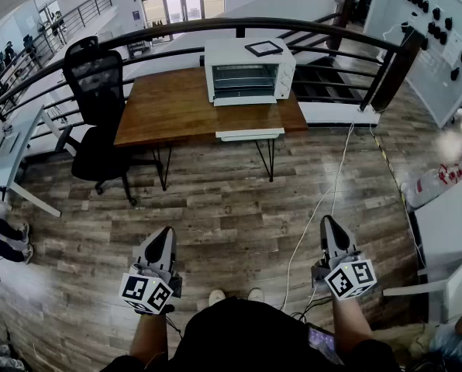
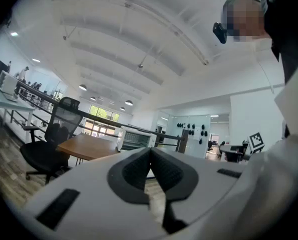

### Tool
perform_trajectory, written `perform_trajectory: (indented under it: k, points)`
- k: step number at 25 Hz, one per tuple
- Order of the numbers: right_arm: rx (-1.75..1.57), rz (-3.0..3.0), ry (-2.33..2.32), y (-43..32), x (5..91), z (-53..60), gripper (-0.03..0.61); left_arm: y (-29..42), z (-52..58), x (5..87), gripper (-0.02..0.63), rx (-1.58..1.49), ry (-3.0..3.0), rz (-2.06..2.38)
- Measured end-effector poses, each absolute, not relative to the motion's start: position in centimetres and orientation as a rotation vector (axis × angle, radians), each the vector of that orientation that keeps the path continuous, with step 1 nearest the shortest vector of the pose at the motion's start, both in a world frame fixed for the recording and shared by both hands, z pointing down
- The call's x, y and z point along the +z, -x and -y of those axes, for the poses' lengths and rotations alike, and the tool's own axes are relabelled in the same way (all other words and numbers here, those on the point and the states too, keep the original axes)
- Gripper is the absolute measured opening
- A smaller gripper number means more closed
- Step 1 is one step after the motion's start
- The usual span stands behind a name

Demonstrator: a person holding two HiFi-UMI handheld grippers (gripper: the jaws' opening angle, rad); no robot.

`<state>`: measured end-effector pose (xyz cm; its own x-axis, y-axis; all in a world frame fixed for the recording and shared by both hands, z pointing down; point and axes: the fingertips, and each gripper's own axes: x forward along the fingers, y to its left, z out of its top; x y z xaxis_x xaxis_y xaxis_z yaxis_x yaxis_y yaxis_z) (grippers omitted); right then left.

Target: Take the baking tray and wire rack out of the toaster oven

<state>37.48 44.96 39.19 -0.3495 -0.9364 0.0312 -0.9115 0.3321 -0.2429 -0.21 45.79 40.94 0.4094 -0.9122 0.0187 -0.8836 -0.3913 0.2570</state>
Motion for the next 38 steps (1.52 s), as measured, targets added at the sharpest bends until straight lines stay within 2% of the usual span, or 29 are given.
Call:
perform_trajectory:
  k: [13,17,18,20,22,28,30,31,38]
  points:
    - [-0.341,-2.467,1.690,-37.3,38.8,-44.7,-0.006,-0.9,-45.9,39.8,0.012,-0.209,-2.454,1.570]
    - [-0.244,-2.547,1.687,-36.2,38.8,-44.4,-0.003,-1.6,-45.8,40.0,0.012,-0.191,-2.465,1.553]
    - [-0.214,-2.565,1.684,-35.8,38.7,-44.3,0.010,-1.9,-45.7,40.0,0.014,-0.181,-2.467,1.555]
    - [-0.185,-2.581,1.663,-35.1,38.3,-44.2,0.113,-2.3,-45.5,39.9,0.018,-0.171,-2.468,1.558]
    - [-0.177,-2.577,1.649,-35.0,37.9,-44.2,0.146,-2.8,-45.5,39.6,0.025,-0.174,-2.475,1.558]
    - [-0.171,-2.547,1.626,-36.9,37.3,-44.9,0.233,-5.0,-45.5,38.9,0.228,-0.179,-2.469,1.586]
    - [-0.182,-2.532,1.615,-37.9,37.1,-45.1,0.355,-6.0,-45.4,38.7,0.309,-0.169,-2.473,1.601]
    - [-0.189,-2.524,1.614,-38.4,37.1,-45.2,0.385,-6.6,-45.4,38.8,0.338,-0.156,-2.478,1.604]
    - [-0.217,-2.544,1.585,-40.2,38.0,-45.7,0.387,-11.6,-45.9,39.1,0.353,-0.105,-2.501,1.569]
